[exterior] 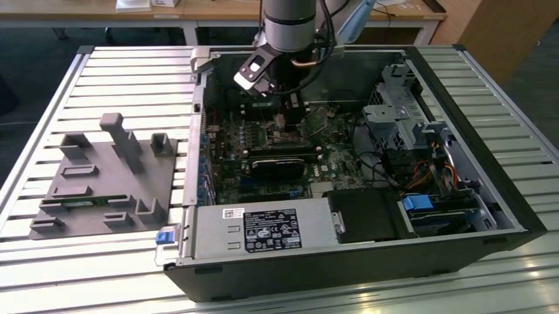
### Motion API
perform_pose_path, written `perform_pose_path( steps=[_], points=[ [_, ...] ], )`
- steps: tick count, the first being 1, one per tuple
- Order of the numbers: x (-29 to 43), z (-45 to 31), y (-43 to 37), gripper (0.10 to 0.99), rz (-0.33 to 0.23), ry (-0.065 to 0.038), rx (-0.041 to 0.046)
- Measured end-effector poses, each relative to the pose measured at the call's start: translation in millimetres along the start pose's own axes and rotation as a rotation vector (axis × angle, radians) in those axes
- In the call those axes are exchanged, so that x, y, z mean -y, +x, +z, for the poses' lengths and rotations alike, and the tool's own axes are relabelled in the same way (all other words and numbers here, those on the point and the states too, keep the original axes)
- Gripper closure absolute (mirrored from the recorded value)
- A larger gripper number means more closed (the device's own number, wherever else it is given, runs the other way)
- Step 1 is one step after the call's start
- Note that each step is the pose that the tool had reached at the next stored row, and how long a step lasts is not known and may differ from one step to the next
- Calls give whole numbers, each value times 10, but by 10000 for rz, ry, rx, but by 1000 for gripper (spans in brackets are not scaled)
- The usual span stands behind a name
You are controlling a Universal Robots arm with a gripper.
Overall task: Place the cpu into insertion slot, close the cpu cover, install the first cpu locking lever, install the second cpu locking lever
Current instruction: 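Place the cpu into insertion slot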
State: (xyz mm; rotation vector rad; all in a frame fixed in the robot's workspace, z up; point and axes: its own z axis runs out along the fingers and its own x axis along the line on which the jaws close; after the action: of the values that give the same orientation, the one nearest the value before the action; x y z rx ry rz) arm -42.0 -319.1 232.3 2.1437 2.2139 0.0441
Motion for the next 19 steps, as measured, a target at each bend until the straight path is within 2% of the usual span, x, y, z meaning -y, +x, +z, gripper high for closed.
perform_pose_path(
  steps=[13,19],
  points=[
    [9,166,44,549,19,1,19],
    [10,187,47,549,21,2,22]
  ],
)
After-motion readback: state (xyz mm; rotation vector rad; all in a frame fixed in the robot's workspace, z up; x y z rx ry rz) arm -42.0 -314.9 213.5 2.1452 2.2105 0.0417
